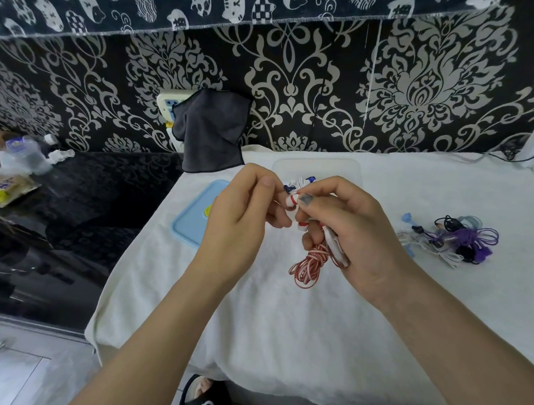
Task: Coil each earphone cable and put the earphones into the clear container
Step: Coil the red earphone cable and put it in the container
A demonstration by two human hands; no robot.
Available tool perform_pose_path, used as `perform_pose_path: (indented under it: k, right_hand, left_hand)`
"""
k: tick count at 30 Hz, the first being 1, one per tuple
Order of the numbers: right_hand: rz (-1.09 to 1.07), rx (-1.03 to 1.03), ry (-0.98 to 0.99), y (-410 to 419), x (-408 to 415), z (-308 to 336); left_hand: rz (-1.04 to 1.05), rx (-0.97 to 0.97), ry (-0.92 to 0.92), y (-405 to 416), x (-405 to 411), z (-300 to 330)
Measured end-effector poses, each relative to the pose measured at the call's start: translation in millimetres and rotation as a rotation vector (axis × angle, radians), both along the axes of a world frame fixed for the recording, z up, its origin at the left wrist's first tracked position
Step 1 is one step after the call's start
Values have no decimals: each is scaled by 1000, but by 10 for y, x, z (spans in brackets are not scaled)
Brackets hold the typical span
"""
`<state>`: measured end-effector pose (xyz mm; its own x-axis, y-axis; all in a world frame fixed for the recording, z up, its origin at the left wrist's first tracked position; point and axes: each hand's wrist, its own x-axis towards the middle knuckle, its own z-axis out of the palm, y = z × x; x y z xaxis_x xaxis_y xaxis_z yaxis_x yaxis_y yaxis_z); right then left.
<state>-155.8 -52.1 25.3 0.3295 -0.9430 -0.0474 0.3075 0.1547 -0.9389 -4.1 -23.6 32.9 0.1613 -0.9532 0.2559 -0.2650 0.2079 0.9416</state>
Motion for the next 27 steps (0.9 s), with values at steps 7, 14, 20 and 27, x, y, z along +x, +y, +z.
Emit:
perform_pose_path:
  k: [7, 14, 20, 27]
  right_hand:
    - [-8, 3, 18, -27, -14, -16]
    - [-42, 42, 61, -96, -4, -43]
    - [-158, 177, 44, -329, -49, -81]
    - [-191, 120, 248, -1015, -75, 49]
  left_hand:
    - [-79, 62, -87, -7, 10, -46]
    - [-44, 144, -50, -125, -65, -66]
    - [-20, 359, 74, -304, -105, -117]
    - [70, 369, -33, -660, -61, -225]
